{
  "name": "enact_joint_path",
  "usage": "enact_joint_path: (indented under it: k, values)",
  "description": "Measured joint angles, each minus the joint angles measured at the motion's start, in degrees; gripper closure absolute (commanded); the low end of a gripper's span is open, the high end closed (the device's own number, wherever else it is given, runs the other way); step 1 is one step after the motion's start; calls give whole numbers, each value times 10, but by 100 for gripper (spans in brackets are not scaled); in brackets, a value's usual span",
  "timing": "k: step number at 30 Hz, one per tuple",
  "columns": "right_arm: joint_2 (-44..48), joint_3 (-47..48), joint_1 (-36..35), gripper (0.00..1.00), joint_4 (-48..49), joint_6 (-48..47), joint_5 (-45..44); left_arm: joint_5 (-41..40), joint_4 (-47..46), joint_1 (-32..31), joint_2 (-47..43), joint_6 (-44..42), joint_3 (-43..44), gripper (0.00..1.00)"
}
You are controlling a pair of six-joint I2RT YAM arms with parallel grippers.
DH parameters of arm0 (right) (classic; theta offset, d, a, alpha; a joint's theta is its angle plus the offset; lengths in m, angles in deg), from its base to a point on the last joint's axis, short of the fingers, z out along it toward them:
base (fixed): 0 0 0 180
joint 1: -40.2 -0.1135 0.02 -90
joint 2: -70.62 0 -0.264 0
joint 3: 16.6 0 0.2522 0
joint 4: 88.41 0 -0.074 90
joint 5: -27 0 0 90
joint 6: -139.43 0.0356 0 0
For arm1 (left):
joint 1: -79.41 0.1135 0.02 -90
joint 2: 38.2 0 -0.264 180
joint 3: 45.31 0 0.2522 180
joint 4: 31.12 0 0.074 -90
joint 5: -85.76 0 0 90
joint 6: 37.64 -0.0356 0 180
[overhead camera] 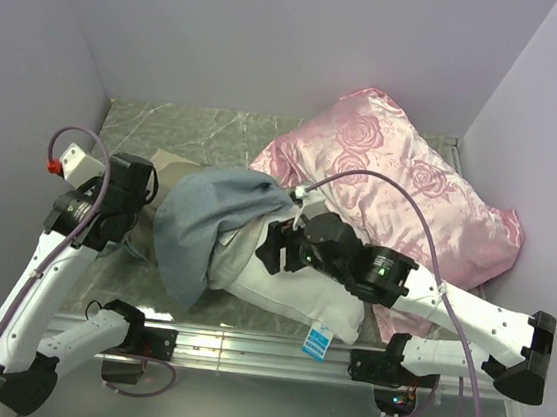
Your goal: Remove the pillowcase from the pillow
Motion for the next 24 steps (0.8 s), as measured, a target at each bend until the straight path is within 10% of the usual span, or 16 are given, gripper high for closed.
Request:
enact_joint_path:
  k: [11, 17, 24]
  values:
    - [-82, -10, -69, 25, -28, -60, -92, 17, -50, 11, 35, -59, 17, 100]
    - [-165, 19, -73, 100, -38, -42, -148, 33, -57, 19, 36, -81, 35, 100]
    - [-167, 75, -75, 100, -122, 26, -216, 52, -61, 52, 48, -115, 83, 100]
